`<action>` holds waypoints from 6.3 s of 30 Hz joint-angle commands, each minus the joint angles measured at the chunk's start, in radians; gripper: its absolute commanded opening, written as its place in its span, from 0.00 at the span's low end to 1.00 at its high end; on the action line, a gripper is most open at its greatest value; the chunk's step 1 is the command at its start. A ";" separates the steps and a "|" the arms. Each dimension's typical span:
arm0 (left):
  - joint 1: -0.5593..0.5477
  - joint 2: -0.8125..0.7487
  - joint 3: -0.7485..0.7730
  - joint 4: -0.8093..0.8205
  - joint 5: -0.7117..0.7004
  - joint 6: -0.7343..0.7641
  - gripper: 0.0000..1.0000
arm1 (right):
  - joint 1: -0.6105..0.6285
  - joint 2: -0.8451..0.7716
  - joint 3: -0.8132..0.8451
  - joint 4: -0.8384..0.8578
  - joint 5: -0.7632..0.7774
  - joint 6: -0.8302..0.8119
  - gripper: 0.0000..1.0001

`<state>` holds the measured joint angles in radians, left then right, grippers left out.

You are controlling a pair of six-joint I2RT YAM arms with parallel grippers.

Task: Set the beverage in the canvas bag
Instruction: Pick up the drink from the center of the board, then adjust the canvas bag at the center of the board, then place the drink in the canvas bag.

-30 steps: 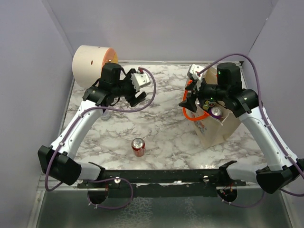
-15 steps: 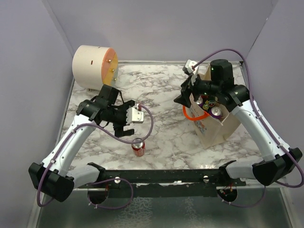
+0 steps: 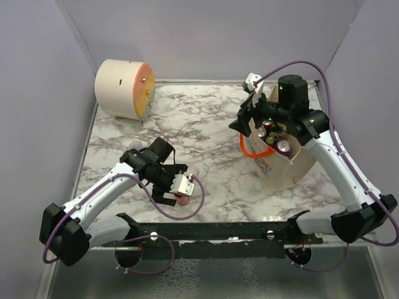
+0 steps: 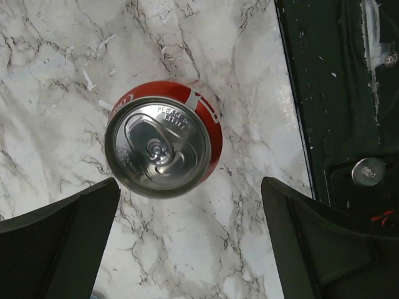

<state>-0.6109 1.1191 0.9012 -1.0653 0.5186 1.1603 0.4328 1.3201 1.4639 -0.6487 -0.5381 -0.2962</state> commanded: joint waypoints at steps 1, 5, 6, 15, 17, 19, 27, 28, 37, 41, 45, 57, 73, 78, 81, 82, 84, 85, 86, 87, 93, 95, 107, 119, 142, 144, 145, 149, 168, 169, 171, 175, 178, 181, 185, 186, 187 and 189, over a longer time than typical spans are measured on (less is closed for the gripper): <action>-0.018 0.025 -0.040 0.175 0.003 -0.012 0.99 | 0.000 -0.045 0.011 0.023 0.047 0.007 0.85; -0.027 0.069 -0.041 0.235 0.021 -0.049 0.99 | -0.019 -0.059 0.004 0.020 0.049 0.006 0.85; -0.031 0.076 -0.038 0.239 0.029 -0.052 0.99 | -0.026 -0.062 0.002 0.021 0.048 0.007 0.85; -0.061 0.096 -0.030 0.228 0.081 -0.034 0.92 | -0.069 -0.092 -0.033 0.032 0.042 0.012 0.86; -0.064 0.102 -0.024 0.226 0.092 -0.034 0.89 | -0.076 -0.097 -0.039 0.033 0.041 0.012 0.86; -0.068 0.107 -0.024 0.223 0.104 -0.033 0.87 | -0.083 -0.104 -0.048 0.034 0.041 0.012 0.86; -0.085 0.122 -0.021 0.232 0.156 -0.049 0.68 | -0.101 -0.128 -0.079 0.037 0.112 0.008 0.86; -0.088 0.124 -0.018 0.233 0.165 -0.055 0.66 | -0.102 -0.130 -0.085 0.037 0.133 0.007 0.85; -0.092 0.136 0.033 0.255 0.207 -0.116 0.25 | -0.101 -0.114 -0.135 0.059 0.288 0.005 0.81; -0.092 0.143 0.068 0.269 0.191 -0.126 0.02 | -0.101 -0.084 -0.143 0.064 0.331 0.003 0.78; -0.091 0.154 0.111 0.279 0.152 -0.151 0.00 | -0.101 -0.056 -0.130 0.062 0.347 0.003 0.74; -0.090 0.193 0.227 0.290 0.128 -0.167 0.00 | -0.102 0.065 -0.050 -0.006 0.301 -0.030 0.57; -0.087 0.213 0.289 0.295 0.117 -0.164 0.00 | -0.098 0.157 0.015 0.000 0.267 0.043 0.25; -0.087 0.232 0.326 0.307 0.114 -0.168 0.00 | -0.081 0.167 0.042 0.001 0.250 0.059 0.11; -0.085 0.232 0.334 0.309 0.108 -0.167 0.00 | -0.064 0.182 0.065 -0.001 0.234 0.071 0.06; -0.085 0.231 0.337 0.310 0.106 -0.168 0.00 | -0.057 0.186 0.072 -0.001 0.232 0.074 0.05; -0.081 0.228 0.340 0.315 0.109 -0.172 0.00 | -0.037 0.196 0.087 0.001 0.230 0.076 0.03; -0.078 0.228 0.342 0.318 0.111 -0.175 0.00 | -0.028 0.200 0.094 0.001 0.230 0.077 0.02; -0.076 0.229 0.346 0.320 0.114 -0.181 0.00 | -0.017 0.205 0.102 0.003 0.229 0.080 0.02; -0.073 0.229 0.351 0.323 0.115 -0.188 0.00 | -0.009 0.209 0.109 0.003 0.225 0.085 0.02; -0.039 0.222 0.360 0.330 0.116 -0.197 0.00 | 0.037 0.246 0.136 0.018 0.204 0.099 0.01; -0.022 0.215 0.358 0.328 0.120 -0.201 0.00 | 0.052 0.260 0.152 0.021 0.200 0.102 0.01; 0.045 0.180 0.345 0.324 0.147 -0.211 0.00 | 0.130 0.340 0.253 0.024 0.188 0.109 0.01; 0.059 0.192 0.385 0.341 0.175 -0.237 0.00 | 0.137 0.335 0.263 0.020 0.189 0.100 0.06; 0.114 0.370 0.780 0.624 0.182 -0.779 0.00 | -0.072 -0.031 0.094 -0.014 0.273 0.102 0.68; 0.084 0.416 0.863 0.627 0.145 -0.816 0.00 | -0.131 -0.071 0.073 -0.019 0.264 0.114 0.68; 0.060 0.441 0.905 0.617 0.120 -0.819 0.00 | -0.158 -0.091 0.061 -0.020 0.260 0.120 0.68; -0.040 0.539 1.078 0.577 0.043 -0.840 0.00 | -0.285 -0.154 0.024 -0.033 0.251 0.161 0.68; -0.290 0.843 1.308 0.604 -0.053 -1.006 0.00 | -0.647 -0.384 -0.214 -0.075 0.196 0.212 0.69; -0.296 0.854 1.315 0.595 -0.051 -1.010 0.00 | -0.657 -0.400 -0.226 -0.078 0.190 0.216 0.69; -0.306 0.871 1.319 0.588 -0.042 -1.018 0.00 | -0.680 -0.424 -0.242 -0.085 0.173 0.219 0.69; -0.323 0.889 1.319 0.583 -0.005 -1.024 0.00 | -0.715 -0.461 -0.261 -0.084 0.162 0.209 0.69; -0.344 0.903 1.318 0.574 0.020 -1.022 0.00 | -0.741 -0.471 -0.268 -0.079 0.145 0.210 0.70; -0.363 0.921 1.324 0.572 0.052 -1.023 0.00 | -0.768 -0.483 -0.282 -0.072 0.116 0.228 0.71; -0.403 0.947 1.340 0.550 0.065 -1.001 0.00 | -0.801 -0.492 -0.305 -0.068 0.082 0.252 0.72; -0.411 0.949 1.340 0.548 0.065 -1.002 0.00 | -0.804 -0.492 -0.309 -0.067 0.076 0.252 0.72; -0.417 0.950 1.338 0.549 0.065 -1.005 0.00 | -0.805 -0.490 -0.310 -0.064 0.077 0.252 0.72; -0.422 0.951 1.332 0.550 0.086 -1.018 0.00 | -0.808 -0.487 -0.312 -0.056 0.080 0.248 0.72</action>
<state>-1.0065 2.0758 2.1921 -0.5632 0.5228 0.1547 -0.3634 0.8391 1.1599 -0.7322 -0.4183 -0.0673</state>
